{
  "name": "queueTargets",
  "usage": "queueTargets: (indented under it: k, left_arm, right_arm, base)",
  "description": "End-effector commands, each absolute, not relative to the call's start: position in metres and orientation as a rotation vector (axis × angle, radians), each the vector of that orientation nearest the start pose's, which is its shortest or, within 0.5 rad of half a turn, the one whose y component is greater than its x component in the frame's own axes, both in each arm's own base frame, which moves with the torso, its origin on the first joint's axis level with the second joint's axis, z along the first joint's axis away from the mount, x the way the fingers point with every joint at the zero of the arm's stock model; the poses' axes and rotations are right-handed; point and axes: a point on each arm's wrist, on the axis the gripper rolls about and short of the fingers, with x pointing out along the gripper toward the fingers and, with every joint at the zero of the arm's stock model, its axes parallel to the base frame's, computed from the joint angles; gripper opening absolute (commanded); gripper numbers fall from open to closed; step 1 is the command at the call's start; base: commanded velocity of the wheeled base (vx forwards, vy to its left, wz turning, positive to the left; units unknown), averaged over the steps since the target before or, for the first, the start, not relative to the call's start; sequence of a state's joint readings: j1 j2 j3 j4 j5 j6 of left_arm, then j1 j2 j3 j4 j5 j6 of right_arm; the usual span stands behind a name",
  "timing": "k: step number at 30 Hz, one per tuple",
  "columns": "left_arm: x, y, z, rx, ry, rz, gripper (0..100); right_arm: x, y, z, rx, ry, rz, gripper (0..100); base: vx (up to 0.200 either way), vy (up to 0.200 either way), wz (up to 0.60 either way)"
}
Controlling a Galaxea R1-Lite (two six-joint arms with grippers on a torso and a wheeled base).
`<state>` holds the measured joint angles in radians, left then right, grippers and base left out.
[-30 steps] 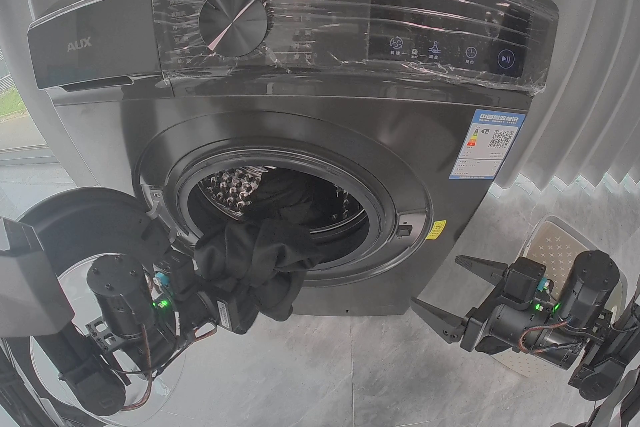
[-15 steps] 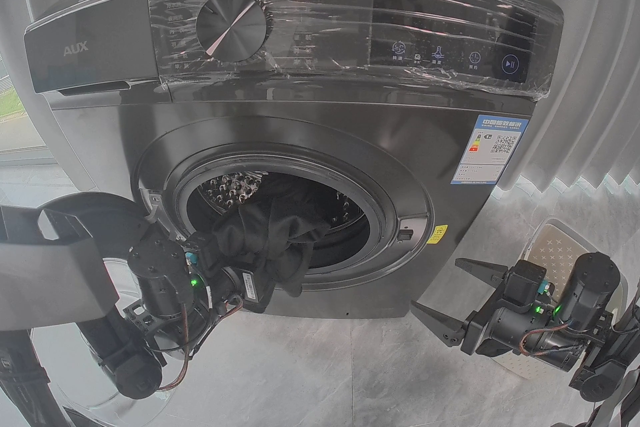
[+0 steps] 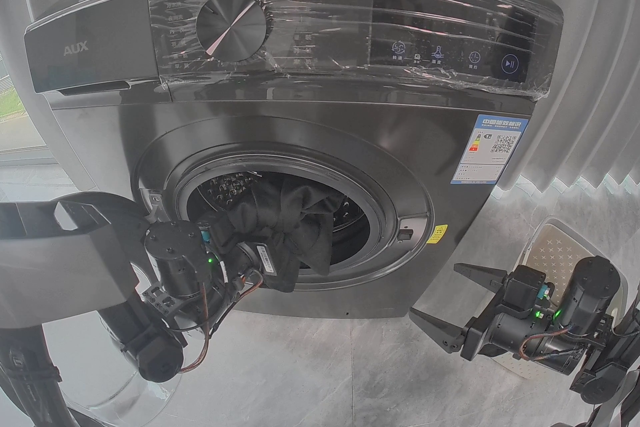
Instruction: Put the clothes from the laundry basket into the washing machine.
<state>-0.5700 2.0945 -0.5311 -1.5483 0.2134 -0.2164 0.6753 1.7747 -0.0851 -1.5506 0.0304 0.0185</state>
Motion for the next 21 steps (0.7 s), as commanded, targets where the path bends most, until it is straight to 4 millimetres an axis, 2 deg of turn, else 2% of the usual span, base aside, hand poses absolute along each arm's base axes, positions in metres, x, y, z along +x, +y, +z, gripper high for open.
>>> queueTargets:
  k: [1, 4, 11, 18, 21]
  left_arm:
    - [0.296, -0.182, 0.083, -0.229, 0.016, -0.326, 0]
    - [0.309, -0.187, 0.084, -0.241, -0.013, -0.317, 0]
    - [0.329, -0.187, 0.068, -0.240, -0.011, -0.289, 0]
    - [0.360, -0.183, 0.069, -0.265, -0.079, -0.249, 0]
    - [0.367, -0.184, 0.064, -0.265, -0.081, -0.244, 0]
  right_arm:
    - [0.167, 0.137, 0.096, -0.030, 0.146, 0.712, 100]
    - [0.166, 0.137, 0.096, -0.031, 0.149, 0.712, 100]
    - [0.165, 0.138, 0.096, -0.031, 0.148, 0.718, 100]
    - [0.165, 0.138, 0.095, -0.033, 0.152, 0.723, 100]
    - [0.165, 0.139, 0.095, -0.033, 0.153, 0.724, 100]
  base:
    - [0.000, 0.000, 0.00]
    - [0.000, 0.000, 0.00]
    - [0.000, 0.000, 0.00]
    - [0.000, 0.000, 0.00]
    - [0.000, 0.000, 0.00]
